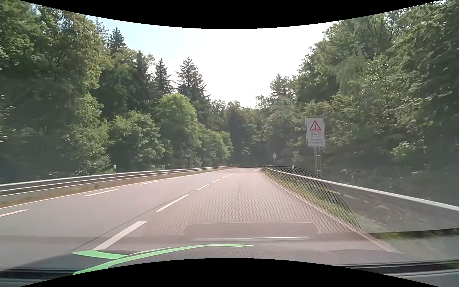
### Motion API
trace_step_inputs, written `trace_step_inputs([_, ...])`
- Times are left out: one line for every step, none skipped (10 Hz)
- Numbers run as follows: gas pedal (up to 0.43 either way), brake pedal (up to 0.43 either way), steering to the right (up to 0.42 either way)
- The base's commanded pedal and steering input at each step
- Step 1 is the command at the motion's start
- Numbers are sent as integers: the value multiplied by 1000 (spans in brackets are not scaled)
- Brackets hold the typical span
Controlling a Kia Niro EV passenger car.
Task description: Follow the waypoints while adhering to traffic rules and regulations
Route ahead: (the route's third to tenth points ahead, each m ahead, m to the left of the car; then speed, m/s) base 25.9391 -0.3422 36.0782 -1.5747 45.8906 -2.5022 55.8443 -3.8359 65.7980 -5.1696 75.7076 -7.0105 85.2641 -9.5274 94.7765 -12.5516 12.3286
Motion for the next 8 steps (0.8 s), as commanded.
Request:
trace_step_inputs([197,0,22])
trace_step_inputs([197,0,22])
trace_step_inputs([197,0,21])
trace_step_inputs([189,0,20])
trace_step_inputs([189,0,18])
trace_step_inputs([189,0,17])
trace_step_inputs([177,0,17])
trace_step_inputs([177,0,17])
